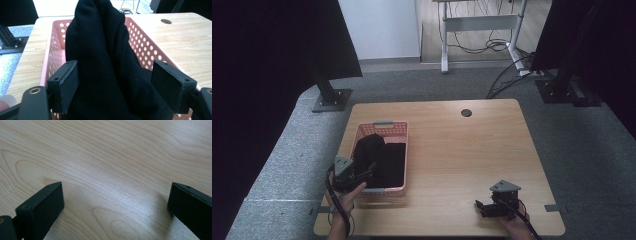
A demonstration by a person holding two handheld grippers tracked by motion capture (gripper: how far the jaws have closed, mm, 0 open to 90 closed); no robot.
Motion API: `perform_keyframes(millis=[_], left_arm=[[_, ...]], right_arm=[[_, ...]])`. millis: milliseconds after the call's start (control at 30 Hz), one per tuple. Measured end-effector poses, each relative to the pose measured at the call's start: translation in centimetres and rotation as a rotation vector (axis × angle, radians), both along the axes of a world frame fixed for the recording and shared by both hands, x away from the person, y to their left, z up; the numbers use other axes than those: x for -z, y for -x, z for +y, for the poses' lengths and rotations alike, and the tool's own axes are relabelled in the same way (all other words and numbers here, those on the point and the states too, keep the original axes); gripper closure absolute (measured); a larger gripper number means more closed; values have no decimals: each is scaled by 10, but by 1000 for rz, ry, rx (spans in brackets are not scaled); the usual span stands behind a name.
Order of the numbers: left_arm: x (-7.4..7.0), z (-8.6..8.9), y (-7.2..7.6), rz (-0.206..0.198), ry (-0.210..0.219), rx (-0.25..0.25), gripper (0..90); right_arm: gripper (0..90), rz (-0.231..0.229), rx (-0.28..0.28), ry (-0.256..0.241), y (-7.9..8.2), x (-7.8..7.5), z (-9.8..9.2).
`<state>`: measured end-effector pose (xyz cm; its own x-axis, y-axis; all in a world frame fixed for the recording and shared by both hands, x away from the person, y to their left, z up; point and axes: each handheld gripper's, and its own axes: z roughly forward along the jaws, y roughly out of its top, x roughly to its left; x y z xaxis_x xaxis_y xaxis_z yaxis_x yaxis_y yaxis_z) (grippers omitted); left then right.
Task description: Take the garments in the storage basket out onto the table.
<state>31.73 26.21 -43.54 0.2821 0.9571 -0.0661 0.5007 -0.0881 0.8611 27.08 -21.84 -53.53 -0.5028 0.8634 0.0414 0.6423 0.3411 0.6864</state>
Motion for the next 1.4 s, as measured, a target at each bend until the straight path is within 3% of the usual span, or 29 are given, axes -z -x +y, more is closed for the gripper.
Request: perform_keyframes(millis=[267,633,1167,1300,1400], left_arm=[[2,1,-6,2,-10,-41,206],[4,-1,-15,4,2,-56,194],[11,-10,-39,46,-20,-83,196],[14,-10,-44,70,-26,-88,236],[13,-8,-44,82,0,-76,335]], right_arm=[[2,0,0,0,0,0,0],[2,0,0,0,0,0,0],[2,0,4,0,0,0,0],[2,0,5,0,0,0,0],[2,0,6,0,0,0,0]])
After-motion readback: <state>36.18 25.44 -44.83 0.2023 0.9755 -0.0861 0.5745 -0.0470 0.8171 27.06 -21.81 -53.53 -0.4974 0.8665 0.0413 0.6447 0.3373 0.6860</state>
